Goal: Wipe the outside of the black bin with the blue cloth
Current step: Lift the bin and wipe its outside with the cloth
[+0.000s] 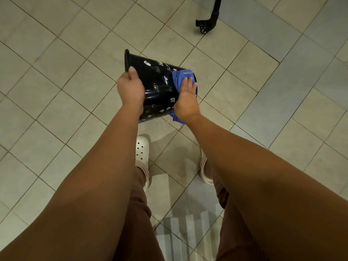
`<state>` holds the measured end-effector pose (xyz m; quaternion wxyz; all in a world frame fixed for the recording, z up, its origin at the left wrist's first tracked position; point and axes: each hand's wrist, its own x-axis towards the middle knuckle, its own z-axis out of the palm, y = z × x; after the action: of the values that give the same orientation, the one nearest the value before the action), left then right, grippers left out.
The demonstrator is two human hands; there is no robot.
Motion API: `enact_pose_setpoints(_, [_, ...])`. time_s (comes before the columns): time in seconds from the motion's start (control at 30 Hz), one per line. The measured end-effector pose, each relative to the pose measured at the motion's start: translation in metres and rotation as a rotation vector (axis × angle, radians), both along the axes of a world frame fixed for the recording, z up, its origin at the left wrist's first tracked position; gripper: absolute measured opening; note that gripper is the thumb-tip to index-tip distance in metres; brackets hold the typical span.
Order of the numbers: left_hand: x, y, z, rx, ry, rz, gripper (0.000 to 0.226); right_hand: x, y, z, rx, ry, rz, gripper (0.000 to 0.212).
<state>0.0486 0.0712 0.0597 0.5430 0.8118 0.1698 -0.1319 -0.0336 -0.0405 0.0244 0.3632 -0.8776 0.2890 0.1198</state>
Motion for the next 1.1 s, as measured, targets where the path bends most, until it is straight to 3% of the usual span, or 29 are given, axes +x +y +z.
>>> enact_pose_setpoints(0.17, [-0.003,-0.001,-0.002,0.014,0.005,-0.006,0.034,-0.008,0.021,0.001,-0.082,0.082,0.026,0.086])
enact_pose_setpoints(0.4, [0.000,0.006,0.002,0.007,0.015,-0.008,0.034,-0.004,0.012,0.000,-0.018,-0.075,0.130,0.088])
enact_pose_setpoints(0.6, [-0.003,0.004,-0.001,0.049,-0.014,-0.066,0.038,-0.007,0.022,-0.001,-0.058,0.121,0.022,0.092])
enact_pose_setpoints(0.7, [-0.004,0.004,-0.001,0.033,0.012,-0.043,0.036,-0.006,0.033,-0.001,-0.141,0.062,0.067,0.089])
enact_pose_setpoints(0.83, [-0.003,0.003,0.001,0.019,0.023,-0.037,0.033,-0.003,0.024,0.002,-0.088,-0.022,0.173,0.086])
enact_pose_setpoints(1.1, [0.001,0.006,0.001,0.055,-0.028,-0.048,0.037,-0.011,0.013,-0.001,-0.023,0.059,-0.008,0.085])
